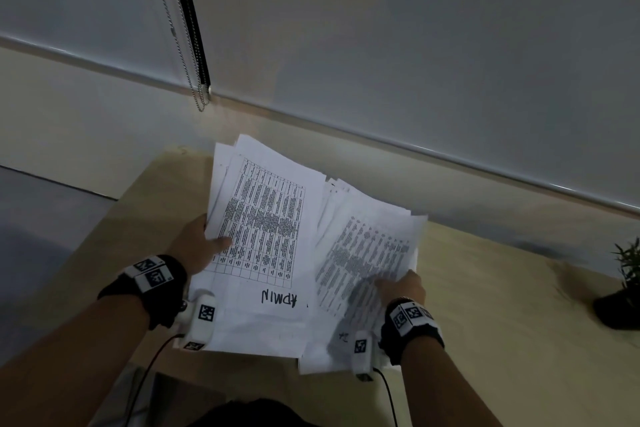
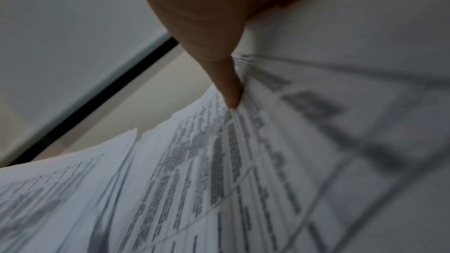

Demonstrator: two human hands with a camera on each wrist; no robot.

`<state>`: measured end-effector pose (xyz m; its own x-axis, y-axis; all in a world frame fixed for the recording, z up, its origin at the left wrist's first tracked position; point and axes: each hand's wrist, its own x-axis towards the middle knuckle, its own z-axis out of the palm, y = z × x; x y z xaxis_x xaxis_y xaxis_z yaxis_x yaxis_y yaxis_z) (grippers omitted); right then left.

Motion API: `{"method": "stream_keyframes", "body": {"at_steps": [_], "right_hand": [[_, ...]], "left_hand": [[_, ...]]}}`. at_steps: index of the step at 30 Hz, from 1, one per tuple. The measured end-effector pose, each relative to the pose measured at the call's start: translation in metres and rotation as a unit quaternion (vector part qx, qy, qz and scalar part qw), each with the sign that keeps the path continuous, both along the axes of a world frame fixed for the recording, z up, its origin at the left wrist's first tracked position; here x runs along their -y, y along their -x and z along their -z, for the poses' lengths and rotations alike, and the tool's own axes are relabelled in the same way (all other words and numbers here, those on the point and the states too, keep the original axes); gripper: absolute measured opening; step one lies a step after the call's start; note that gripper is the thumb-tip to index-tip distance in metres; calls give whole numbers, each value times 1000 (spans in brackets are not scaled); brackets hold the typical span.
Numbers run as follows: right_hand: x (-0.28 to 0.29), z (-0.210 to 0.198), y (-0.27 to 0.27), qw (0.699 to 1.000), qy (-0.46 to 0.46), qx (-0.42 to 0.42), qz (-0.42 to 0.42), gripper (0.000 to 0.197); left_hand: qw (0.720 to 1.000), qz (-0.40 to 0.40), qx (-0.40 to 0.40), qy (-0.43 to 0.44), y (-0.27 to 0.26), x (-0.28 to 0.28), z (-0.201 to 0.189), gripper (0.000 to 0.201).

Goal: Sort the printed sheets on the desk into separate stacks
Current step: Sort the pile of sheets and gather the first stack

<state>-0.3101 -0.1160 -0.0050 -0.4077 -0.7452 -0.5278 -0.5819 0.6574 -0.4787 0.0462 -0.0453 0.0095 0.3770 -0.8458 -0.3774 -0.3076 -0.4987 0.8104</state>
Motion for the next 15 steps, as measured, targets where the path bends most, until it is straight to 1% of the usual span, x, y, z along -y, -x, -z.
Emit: {"method": "stream_keyframes", "body": {"at_steps": [2,4,6,7,9,11,13,15], "right_hand": [[-1,-5,1,1000,25,4,-7,41],[-2,-22,10,996,83,3,-23,30],[-1,-47,24,988,147,-19,-48,20],[-1,-63,31,982,176,-29,-55,18],[2,-97,43,969,234,-44,-64,22],[9,-130,55,956,285,-44,-57,21],[17,-150,62,947,317,-25,-37,16],[19,-162,65,945,327,15,-13,19]], "left_hand": [[1000,3,3,-4,2,1,-1,31],[1000,0,4,-6,-1,0,0,33],[1000,-5,10,-7,-6,-3,1,34],[1000,-6,11,-9,-7,-4,4,33],[1000,-8,10,-10,-6,-5,5,32],[1000,-2,7,-12,-2,-2,7,32],[1000,3,-8,-14,4,3,14,32],[999,11,-35,-18,14,6,18,37]]}}
